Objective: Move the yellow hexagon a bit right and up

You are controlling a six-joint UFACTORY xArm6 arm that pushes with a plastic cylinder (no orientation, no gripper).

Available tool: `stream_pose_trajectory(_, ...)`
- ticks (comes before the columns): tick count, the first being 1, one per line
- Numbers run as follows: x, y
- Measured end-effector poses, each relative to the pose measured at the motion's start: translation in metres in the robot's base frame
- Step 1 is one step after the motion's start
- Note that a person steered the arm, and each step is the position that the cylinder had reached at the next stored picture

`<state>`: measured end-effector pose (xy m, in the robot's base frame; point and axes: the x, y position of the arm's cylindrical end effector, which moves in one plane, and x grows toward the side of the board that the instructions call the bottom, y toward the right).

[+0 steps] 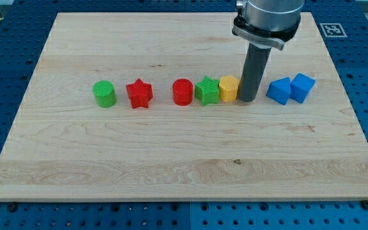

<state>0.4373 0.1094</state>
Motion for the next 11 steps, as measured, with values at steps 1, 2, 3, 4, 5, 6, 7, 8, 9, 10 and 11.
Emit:
stream_pose_trajectory(1, -0.006, 0.005)
stream_pose_trajectory(2, -0.006, 0.005)
stream_pose_trajectory(3, 0.027, 0.002)
stream_pose_trajectory(4, 0.036, -0.054)
stream_pose_trajectory(5, 0.027, -0.104)
stream_pose_trajectory(6, 0.023, -0.11)
stream_pose_trajectory(7, 0.047, -0.097)
stream_pose_trajectory(8, 0.05, -0.087)
stream_pose_trajectory(9, 0.027, -0.084)
stream_pose_trajectory(10, 0.009, -0.073)
stream_pose_trajectory(11, 0.009, -0.056)
